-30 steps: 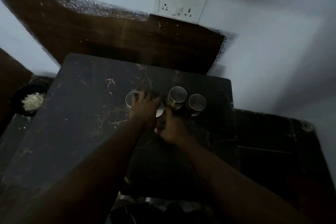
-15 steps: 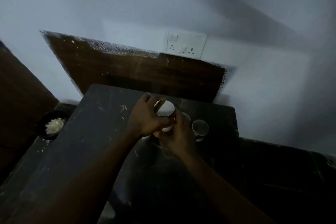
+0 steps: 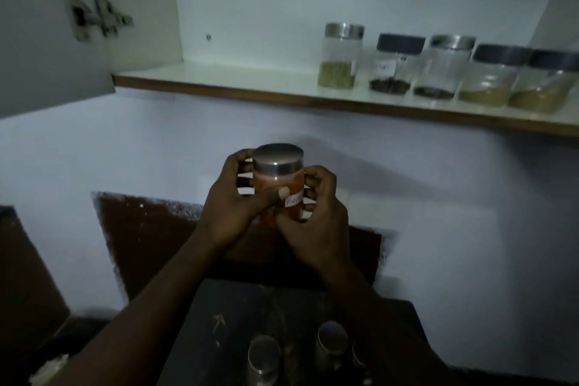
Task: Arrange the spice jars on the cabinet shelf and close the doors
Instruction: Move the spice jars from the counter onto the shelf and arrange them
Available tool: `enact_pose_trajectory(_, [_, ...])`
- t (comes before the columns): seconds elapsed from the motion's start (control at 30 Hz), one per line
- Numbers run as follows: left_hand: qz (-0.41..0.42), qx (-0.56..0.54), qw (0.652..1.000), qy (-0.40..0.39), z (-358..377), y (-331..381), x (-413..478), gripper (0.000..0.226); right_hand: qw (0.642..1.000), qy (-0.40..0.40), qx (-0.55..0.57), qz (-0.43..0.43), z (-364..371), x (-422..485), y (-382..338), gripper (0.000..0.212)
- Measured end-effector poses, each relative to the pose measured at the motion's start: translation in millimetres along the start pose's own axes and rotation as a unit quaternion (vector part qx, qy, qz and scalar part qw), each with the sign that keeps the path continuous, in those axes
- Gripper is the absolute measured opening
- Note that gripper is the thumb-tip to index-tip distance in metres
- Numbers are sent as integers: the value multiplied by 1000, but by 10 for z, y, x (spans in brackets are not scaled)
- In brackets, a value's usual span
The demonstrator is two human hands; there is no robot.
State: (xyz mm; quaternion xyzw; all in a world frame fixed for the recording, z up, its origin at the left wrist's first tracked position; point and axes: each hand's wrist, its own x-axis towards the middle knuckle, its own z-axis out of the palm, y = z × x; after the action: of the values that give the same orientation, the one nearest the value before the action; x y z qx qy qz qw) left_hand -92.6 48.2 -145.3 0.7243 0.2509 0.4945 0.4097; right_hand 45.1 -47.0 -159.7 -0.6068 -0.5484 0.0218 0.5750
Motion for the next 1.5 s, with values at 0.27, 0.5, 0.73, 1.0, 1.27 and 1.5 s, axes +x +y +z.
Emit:
enact_pose_trajectory(0.27, [97,14,992,78,-235,932,1224,67,995,88,2,-49,-90,1365,-900,73])
enact_pose_trajectory(0.5, [100,31,991,80,-140,1145,1915,74,992,113,-26,-59,-146,2107,-918,61])
enact_pose_trajectory(0.73, [69,110,989,69,-24,908,2463,74,990,61,-126,-13,-108,2529,-749,45])
enact_pose_trajectory(1.0, [22,143,989,32,64,641,2610,81,968,98,-232,-21,37,2568,-497,53])
enact_pose_trajectory(1.27, [21,223,974,27,102,727,2514,80,965,150,-216,-6,22,2518,-546,69])
enact_pose_trajectory(1.5, [203,227,941,147,192,716,1700,50,976,142,-102,-130,-9,1874,-597,31])
